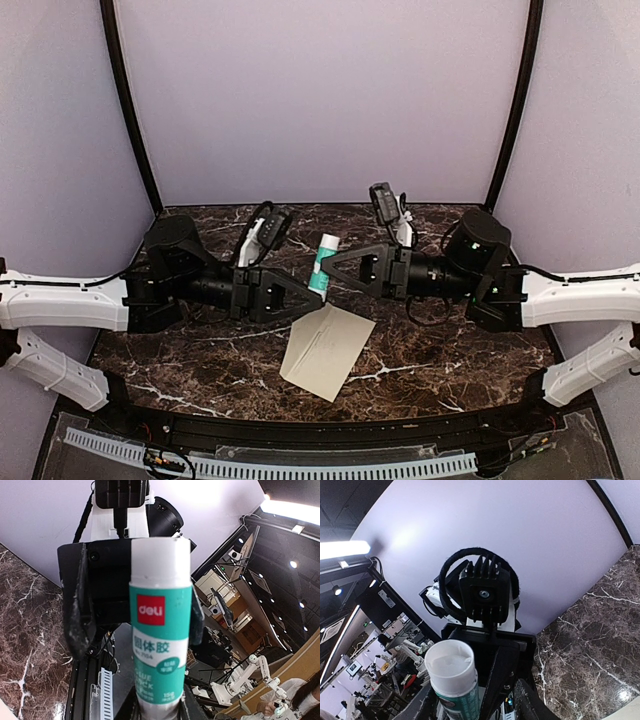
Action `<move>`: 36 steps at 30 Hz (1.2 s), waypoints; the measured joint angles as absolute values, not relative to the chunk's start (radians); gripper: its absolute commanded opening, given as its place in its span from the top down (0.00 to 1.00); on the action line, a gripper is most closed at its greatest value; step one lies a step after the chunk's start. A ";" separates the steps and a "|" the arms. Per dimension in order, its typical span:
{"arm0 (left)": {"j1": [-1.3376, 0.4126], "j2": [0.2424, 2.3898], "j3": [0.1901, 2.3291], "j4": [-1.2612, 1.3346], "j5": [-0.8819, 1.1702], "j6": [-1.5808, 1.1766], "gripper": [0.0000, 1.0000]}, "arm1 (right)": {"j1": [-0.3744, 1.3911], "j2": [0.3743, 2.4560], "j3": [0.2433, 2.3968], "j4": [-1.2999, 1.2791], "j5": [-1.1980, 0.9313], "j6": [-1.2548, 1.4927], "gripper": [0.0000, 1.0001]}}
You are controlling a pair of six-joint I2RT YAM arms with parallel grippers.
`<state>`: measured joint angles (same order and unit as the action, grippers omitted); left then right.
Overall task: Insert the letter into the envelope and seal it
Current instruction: Unscrew the solid glue.
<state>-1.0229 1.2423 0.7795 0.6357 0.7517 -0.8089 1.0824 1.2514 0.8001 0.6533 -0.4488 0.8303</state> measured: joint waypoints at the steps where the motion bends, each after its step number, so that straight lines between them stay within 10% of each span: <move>1: -1.023 1.243 0.780 0.638 0.752 -0.810 1.00 | 1.083 1.252 0.800 0.658 -0.450 0.830 0.57; 10: -1.023 1.262 0.780 0.643 0.759 -0.816 1.00 | 1.085 1.252 0.800 0.684 -0.456 0.837 0.88; 36: -0.994 1.248 0.834 0.257 0.371 -0.683 1.00 | 1.149 1.345 1.029 0.146 0.030 0.752 0.90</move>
